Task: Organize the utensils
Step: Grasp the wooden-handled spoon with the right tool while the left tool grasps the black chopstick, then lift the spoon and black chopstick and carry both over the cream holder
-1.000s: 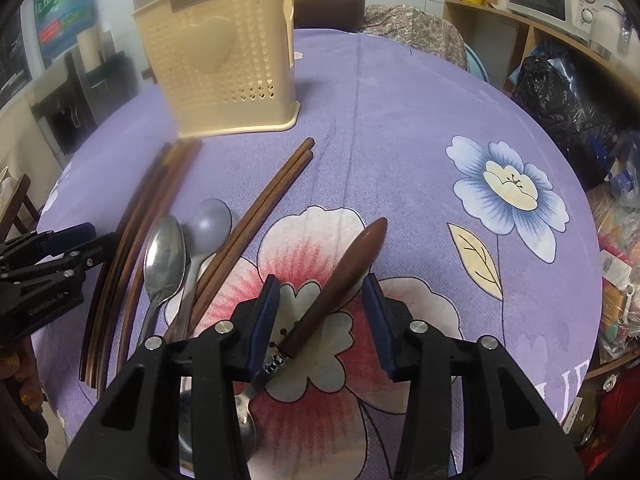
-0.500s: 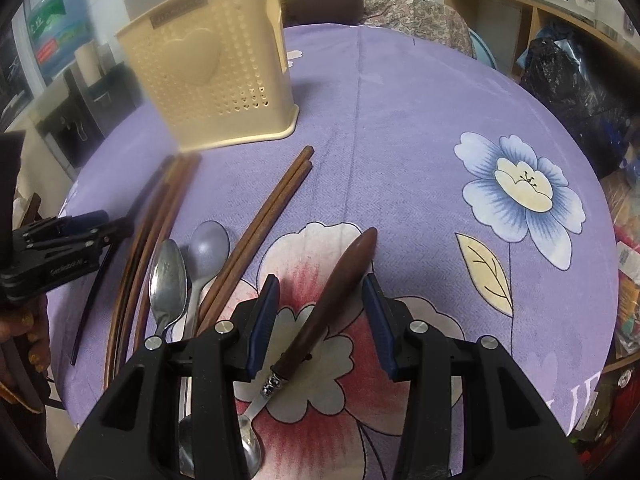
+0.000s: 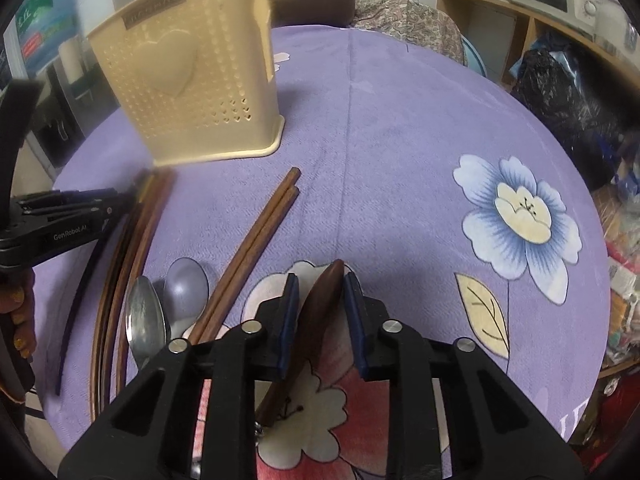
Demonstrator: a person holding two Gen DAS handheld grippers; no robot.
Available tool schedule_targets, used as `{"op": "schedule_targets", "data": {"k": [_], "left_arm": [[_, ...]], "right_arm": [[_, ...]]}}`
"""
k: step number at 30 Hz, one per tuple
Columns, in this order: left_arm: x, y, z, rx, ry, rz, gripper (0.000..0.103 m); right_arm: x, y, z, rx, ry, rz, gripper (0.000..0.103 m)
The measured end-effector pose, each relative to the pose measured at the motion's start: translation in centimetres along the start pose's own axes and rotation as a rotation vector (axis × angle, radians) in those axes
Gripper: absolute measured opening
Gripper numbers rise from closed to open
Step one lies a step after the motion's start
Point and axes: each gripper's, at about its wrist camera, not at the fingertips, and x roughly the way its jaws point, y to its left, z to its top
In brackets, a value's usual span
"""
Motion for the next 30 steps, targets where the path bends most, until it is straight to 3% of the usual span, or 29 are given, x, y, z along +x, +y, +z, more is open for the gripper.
{"op": "schedule_targets", "data": {"k": [5,11,19,30], "left_arm": [[0.2,-0.5,0.2,0.004,-0.013,0.015,0.010],[0.1,-0.8,0.0,0.012,-0.030,0.027,0.009],[-1.5,0.5,-0.3,-0.055,-0.085,-0.009,0.009],[-10.7,1.8,-1.6,-0.127,-0.315,-0.108,0.009]], "right_arm": [[0.2,0.4,0.4,-0.011,0.005,0.012,0.019],[0.2,0.0,0.5,-0.001,0.000,0.059,0.017],[-1.2,-0.9,0.6,0.016,-0.045,0.137,0.017],[-8.1,-2.3,0.6,0.017,-0.199,0.265,0.016]]}}
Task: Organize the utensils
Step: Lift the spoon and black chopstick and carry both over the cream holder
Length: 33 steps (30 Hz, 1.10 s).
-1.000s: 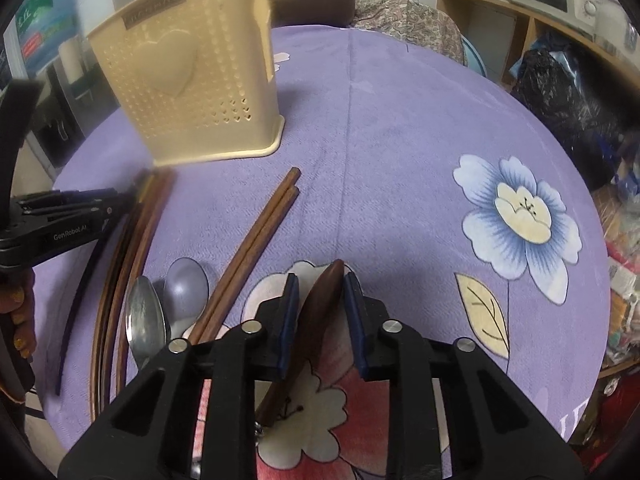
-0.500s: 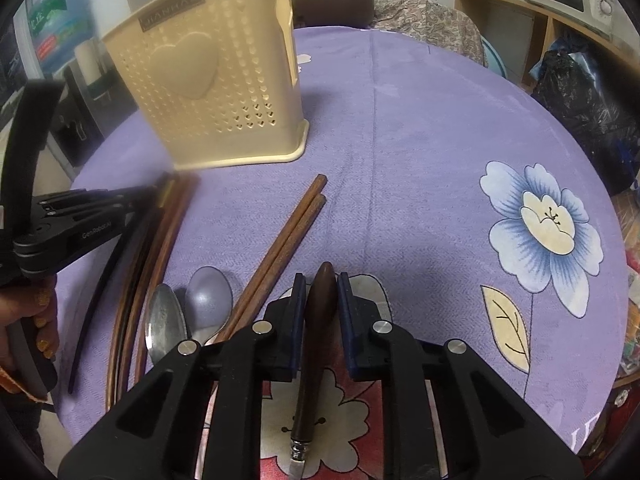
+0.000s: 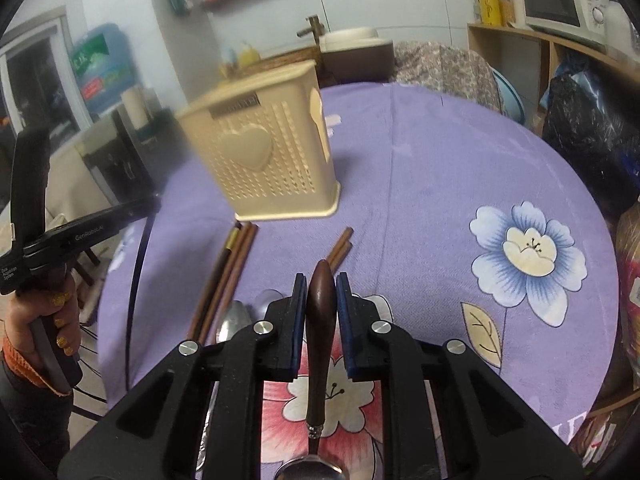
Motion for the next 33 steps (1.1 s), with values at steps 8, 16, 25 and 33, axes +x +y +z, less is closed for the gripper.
{"op": "schedule_targets", "data": {"k": [8,16,25,33], "left_arm": [[-5.4,0.0,0.6,-0.018,-0.121,-0.054,0.009],[-7.6,0.4,0.6,-0.027,-0.173,-0.074,0.009],[-8.5,0.7,0.8,-0.038,-0.198,-0.094,0.009],[-8.9,0.8,1.8,-0.028,-0.210,-0.102,0.009]], "right_arm": [[-4.6,0.7,0.3,-0.037,-0.076,0.042,0.016],[-6.1,1.1,0.7,-0.051,-0.102,0.054,0.016],[-6.3,1.5,1.0,-0.067,-0.103,0.067,0.016],[-6.4,1.7,2.2,-0.075,-0.107,0.083,0.016]]}}
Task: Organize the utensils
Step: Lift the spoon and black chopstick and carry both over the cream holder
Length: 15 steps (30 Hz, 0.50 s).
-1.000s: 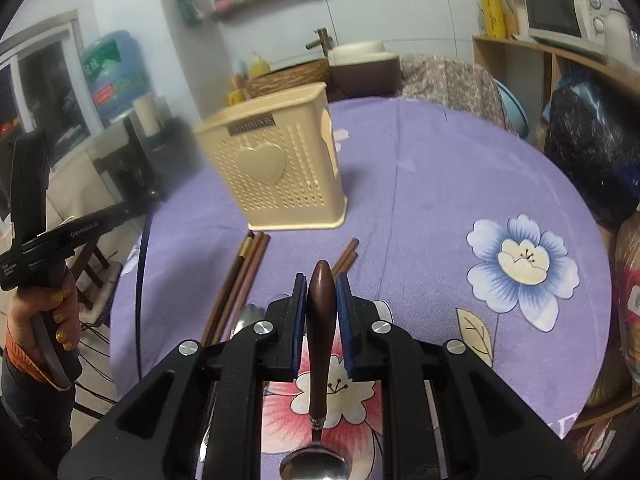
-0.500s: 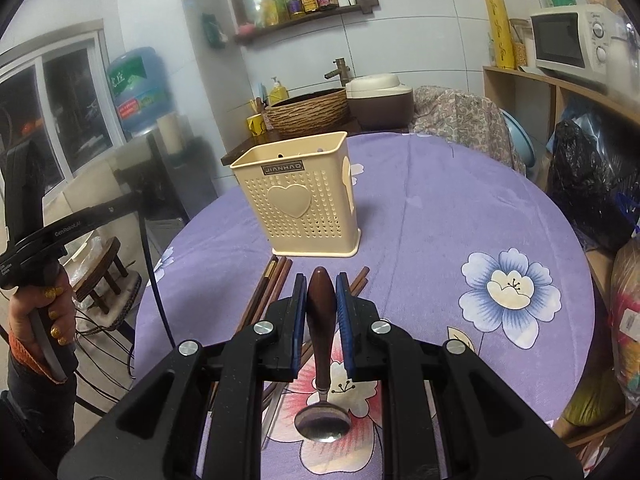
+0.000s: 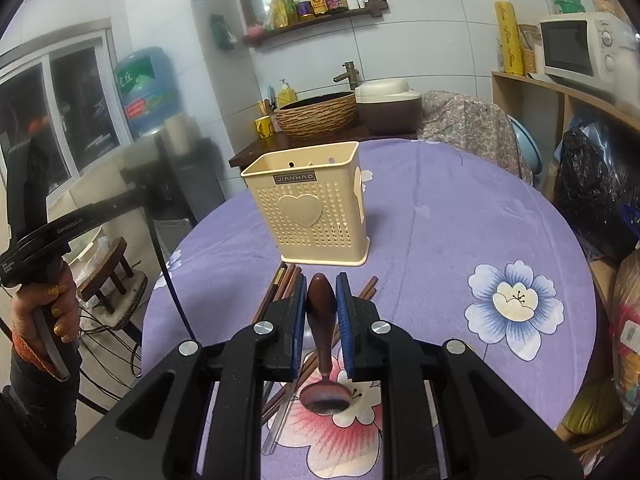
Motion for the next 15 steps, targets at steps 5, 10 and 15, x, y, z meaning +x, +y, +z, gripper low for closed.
{"op": "schedule_targets", "data": {"k": [5,10,15], "left_arm": [[-0.5,-0.6,3.0,0.037,-0.032,-0.007,0.009],[-0.7,-1.4,8.6,0.044,-0.091,-0.023,0.009],[0.5,-2.2,14.2,0.024,-0.155,-0.012,0.009]], "right_arm": [[-0.1,0.7,3.4,-0.036,-0.018,0.029,0.016],[0.2,1.8,9.7,-0.073,-0.060,0.044,0.016],[0.5,3.2,16.2,-0.085,-0.130,0.045,0.016]]}}
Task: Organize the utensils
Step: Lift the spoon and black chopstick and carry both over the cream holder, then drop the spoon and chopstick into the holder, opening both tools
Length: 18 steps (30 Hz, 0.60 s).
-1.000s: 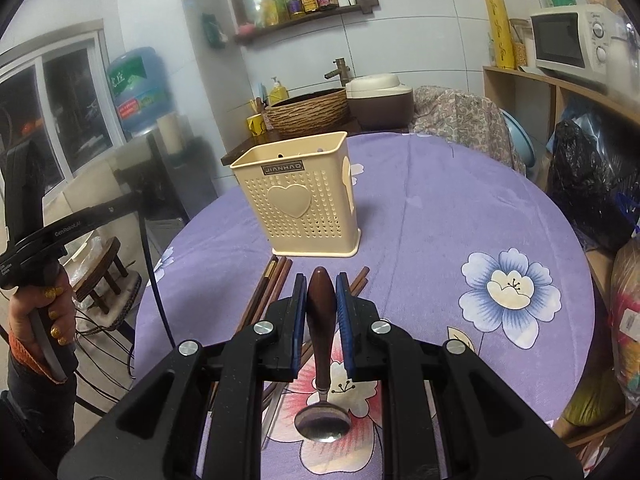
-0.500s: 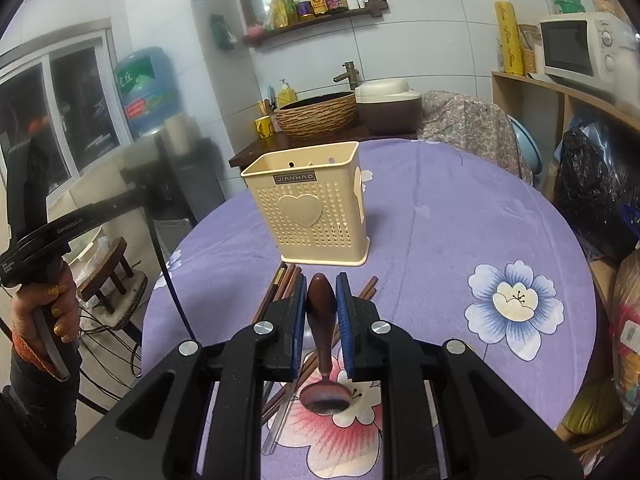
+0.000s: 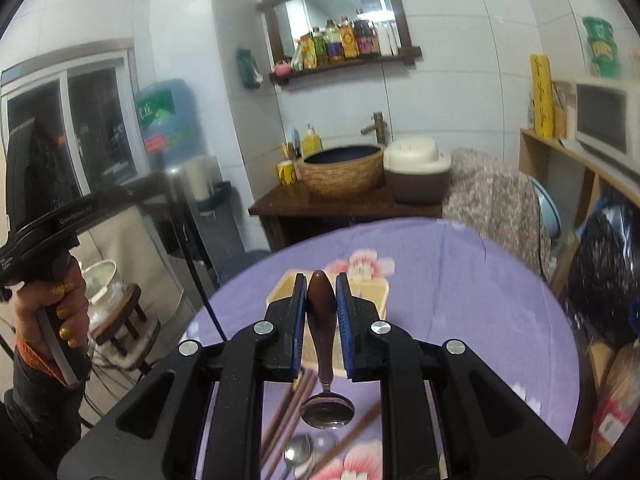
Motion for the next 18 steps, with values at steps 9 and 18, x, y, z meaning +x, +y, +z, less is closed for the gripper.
{"op": "schedule_targets", "data": {"k": [9,18], "left_arm": [[5.4,-1.6,2.2,0.004,-0.054,0.071,0.009],[9.7,-0.7,-3.4,0.017,0.036,0.115,0.009]], "right_arm": [[5.7,-0.4,4.8,-0.002,-0.061,-0.089,0.016],[11.6,-2.0,-0.8,0.005,0.034,-0.113,0.016]]}}
